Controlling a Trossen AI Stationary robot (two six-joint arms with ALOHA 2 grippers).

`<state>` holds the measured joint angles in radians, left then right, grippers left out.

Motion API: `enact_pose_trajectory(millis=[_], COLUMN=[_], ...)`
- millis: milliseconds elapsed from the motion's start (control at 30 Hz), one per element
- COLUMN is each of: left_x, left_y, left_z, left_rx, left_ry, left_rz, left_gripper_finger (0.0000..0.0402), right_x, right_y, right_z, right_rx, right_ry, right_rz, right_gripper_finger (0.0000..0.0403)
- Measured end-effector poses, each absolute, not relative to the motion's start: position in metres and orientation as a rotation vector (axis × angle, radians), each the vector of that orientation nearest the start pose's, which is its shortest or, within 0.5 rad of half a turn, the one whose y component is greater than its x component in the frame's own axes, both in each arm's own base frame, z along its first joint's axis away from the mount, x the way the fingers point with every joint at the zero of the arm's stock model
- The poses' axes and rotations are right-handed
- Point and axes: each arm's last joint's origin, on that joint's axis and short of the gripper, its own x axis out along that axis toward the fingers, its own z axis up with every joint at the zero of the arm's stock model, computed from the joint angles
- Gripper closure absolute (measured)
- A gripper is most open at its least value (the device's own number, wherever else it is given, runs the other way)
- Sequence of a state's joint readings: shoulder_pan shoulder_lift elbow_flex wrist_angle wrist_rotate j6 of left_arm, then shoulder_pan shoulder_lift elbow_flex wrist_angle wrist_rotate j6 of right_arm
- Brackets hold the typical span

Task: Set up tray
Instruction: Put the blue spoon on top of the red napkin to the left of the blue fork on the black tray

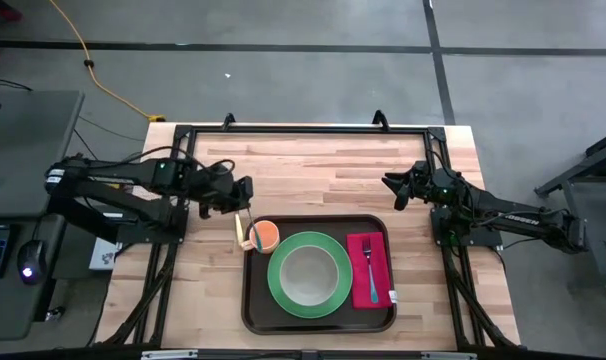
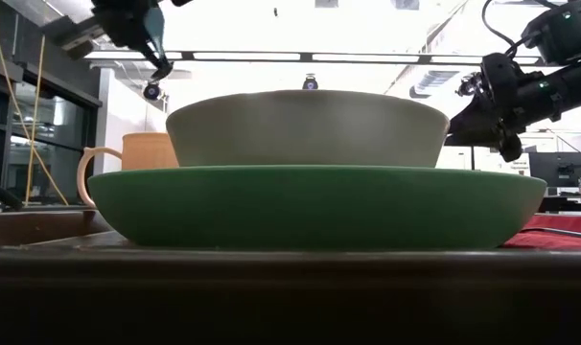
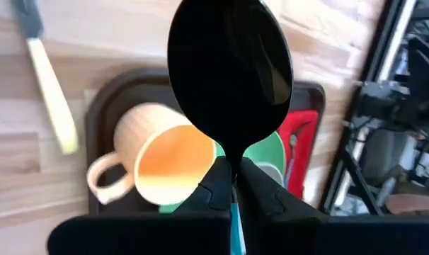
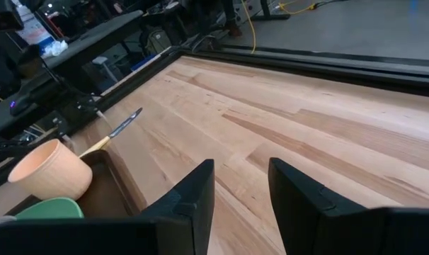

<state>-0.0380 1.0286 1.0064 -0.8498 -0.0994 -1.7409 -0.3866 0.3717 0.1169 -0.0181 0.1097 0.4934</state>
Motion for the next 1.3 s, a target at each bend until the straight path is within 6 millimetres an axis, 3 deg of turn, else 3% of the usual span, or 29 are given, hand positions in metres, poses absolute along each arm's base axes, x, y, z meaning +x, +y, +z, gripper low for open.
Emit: enact_pose_trajectory(millis=[200, 733, 1300], left_x=[0.206, 0.272, 0.331], left_y=[0.009, 0.047, 0.061], left_z=[0.319, 0.334, 0.345], left_rx=[-1.537, -1.468, -1.392], left_ry=[0.582, 0.589, 0.579], left_rz=[0.791, 0.672, 0.596], left_gripper_finger=[0.0365, 0.0365, 0.0365], right_x=[0.110, 0.109, 0.108], right_y=[-0.048, -0.049, -0.050], right_z=[0.172, 0.173, 0.170], right_rx=[0.513, 0.484, 0.423], right_ry=[0.120, 0.108, 0.156], right_rz=[-0.557, -0.590, -0.625], right_gripper_finger=[0.0291, 0.0291, 0.0291])
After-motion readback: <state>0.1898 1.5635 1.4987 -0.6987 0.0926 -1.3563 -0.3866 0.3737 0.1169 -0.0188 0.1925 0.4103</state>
